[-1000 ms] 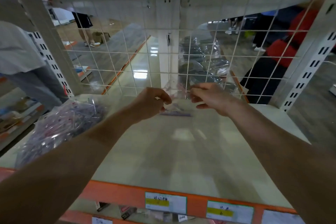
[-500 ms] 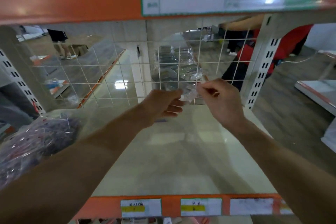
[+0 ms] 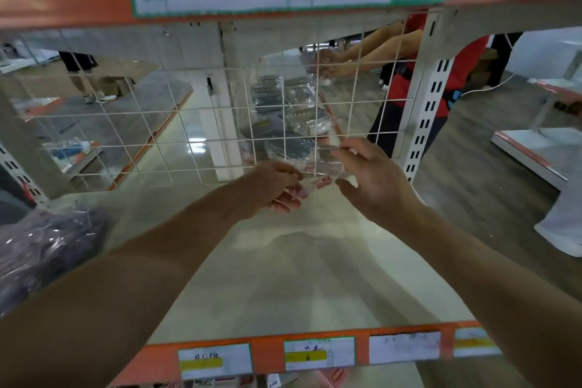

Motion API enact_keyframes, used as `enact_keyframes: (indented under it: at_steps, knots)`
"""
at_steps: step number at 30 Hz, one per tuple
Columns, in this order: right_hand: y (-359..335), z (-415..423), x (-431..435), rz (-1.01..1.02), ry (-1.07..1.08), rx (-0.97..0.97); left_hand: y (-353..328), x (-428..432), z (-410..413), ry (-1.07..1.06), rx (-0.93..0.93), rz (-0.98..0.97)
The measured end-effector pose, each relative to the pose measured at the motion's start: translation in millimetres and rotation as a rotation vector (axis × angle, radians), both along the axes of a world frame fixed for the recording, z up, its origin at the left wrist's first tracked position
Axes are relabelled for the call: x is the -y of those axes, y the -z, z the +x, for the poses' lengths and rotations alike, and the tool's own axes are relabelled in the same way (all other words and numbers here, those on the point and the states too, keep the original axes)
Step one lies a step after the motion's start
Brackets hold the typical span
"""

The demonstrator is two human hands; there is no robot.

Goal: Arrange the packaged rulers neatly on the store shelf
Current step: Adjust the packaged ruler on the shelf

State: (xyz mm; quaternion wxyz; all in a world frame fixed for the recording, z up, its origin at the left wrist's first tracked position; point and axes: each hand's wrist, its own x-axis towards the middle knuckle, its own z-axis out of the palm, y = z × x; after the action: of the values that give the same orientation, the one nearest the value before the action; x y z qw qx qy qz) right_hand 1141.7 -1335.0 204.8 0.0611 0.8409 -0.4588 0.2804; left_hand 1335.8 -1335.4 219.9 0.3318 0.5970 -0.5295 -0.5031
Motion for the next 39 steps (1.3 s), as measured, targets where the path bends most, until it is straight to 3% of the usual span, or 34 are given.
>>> enact_keyframes:
  at_steps: [3,8,16,20,32,39]
  knots:
    - [-3.2,8.0,8.7,0.072,0.012,-0.138,-1.9,7.4,-2.7,0.019,0.03,0.012]
    - [-5.9,20.9,29.7,0.1,0.041,-0.205,-8.9,24.3,10.7,0.027,0.127,-0.018]
    - [-9.7,30.3,59.4,0.226,0.054,-0.253,0.3,39.5,13.4,0.101,0.748,-0.23]
    - [-5.5,31.3,61.6,0.294,0.052,-0.262,8.1,43.5,9.0,0.127,0.939,-0.241]
    - [16.6,34.0,65.0,0.559,0.141,-0.347,12.8,38.2,29.5,0.204,1.19,-0.203]
    - [16.4,45.3,65.1,0.624,0.084,-0.384,16.8,32.7,34.3,0.214,1.218,-0.196]
